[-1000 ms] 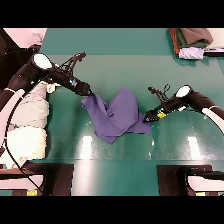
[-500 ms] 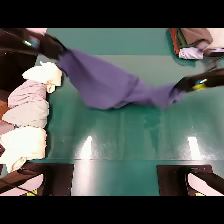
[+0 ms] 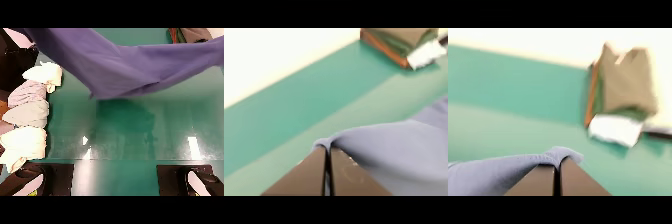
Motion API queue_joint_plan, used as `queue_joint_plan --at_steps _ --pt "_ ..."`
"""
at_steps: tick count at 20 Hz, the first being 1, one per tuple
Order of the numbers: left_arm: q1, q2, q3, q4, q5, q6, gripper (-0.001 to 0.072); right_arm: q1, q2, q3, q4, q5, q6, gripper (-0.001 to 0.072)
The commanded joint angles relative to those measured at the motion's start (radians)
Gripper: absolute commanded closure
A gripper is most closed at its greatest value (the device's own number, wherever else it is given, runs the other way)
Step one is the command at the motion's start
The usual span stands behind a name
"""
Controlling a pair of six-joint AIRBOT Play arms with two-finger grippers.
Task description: Fold the shirts.
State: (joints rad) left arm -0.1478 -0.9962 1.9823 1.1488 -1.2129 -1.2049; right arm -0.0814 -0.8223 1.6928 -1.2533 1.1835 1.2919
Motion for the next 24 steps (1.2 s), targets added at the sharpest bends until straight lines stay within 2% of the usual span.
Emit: queue_joint_plan --at_steps 1,4,7,10,12,13,14,15,17,19,21,22,23,24 --pt "0.001 0.005 0.000 0.023 -0.013 -0.001 0.0687 -0.043 0.030 0.069 -0.003 0.055 0.002 0.0699" --pt "0.001 -0.042 -0.158 0.026 -0.061 -0.032 0.0687 -0.037 -0.035 0.068 0.005 0.227 0.027 0.0699" --pt "0.001 -0.113 -0.414 0.032 -0.074 -0.046 0.0686 0.024 -0.154 0.067 0.004 0.442 0.037 0.0700" --pt "0.001 -0.216 -0.639 0.068 0.007 -0.072 0.0686 0.118 -0.230 -0.034 0.001 0.417 0.043 0.0700" --pt "0.001 -0.295 -0.690 0.090 0.031 -0.082 0.0665 0.160 -0.267 -0.129 0.001 0.363 0.043 0.0699" --pt "0.001 -0.327 -0.690 0.090 0.034 -0.086 0.0441 0.169 -0.282 -0.166 0.002 0.336 0.043 0.0700" --pt "0.001 -0.345 -0.690 0.092 0.044 -0.108 0.0153 0.173 -0.293 -0.198 0.002 0.307 0.043 0.0699" --pt "0.001 -0.346 -0.690 0.095 0.061 -0.120 0.0111 0.173 -0.299 -0.222 0.002 0.285 0.044 0.0700" --pt "0.001 -0.343 -0.667 0.093 0.064 -0.158 0.0111 0.164 -0.312 -0.243 0.002 0.262 0.046 0.0700" --pt "0.001 -0.327 -0.683 -0.008 0.030 -0.202 0.0111 0.146 -0.304 -0.243 0.002 0.255 0.048 0.0699" --pt "-0.019 -0.305 -0.789 -0.241 0.035 -0.166 0.0113 0.127 -0.283 -0.243 0.002 0.242 0.055 0.0699" --pt "-0.050 -0.296 -0.852 -0.317 0.052 -0.130 0.0159 0.117 -0.273 -0.243 0.002 0.234 0.055 0.0699" --pt "-0.093 -0.289 -0.913 -0.350 0.074 -0.110 0.0221 0.106 -0.262 -0.243 0.003 0.228 0.055 0.0699" --pt "-0.146 -0.287 -0.969 -0.355 0.109 -0.103 0.0223 0.097 -0.253 -0.243 0.004 0.226 0.055 0.0699"
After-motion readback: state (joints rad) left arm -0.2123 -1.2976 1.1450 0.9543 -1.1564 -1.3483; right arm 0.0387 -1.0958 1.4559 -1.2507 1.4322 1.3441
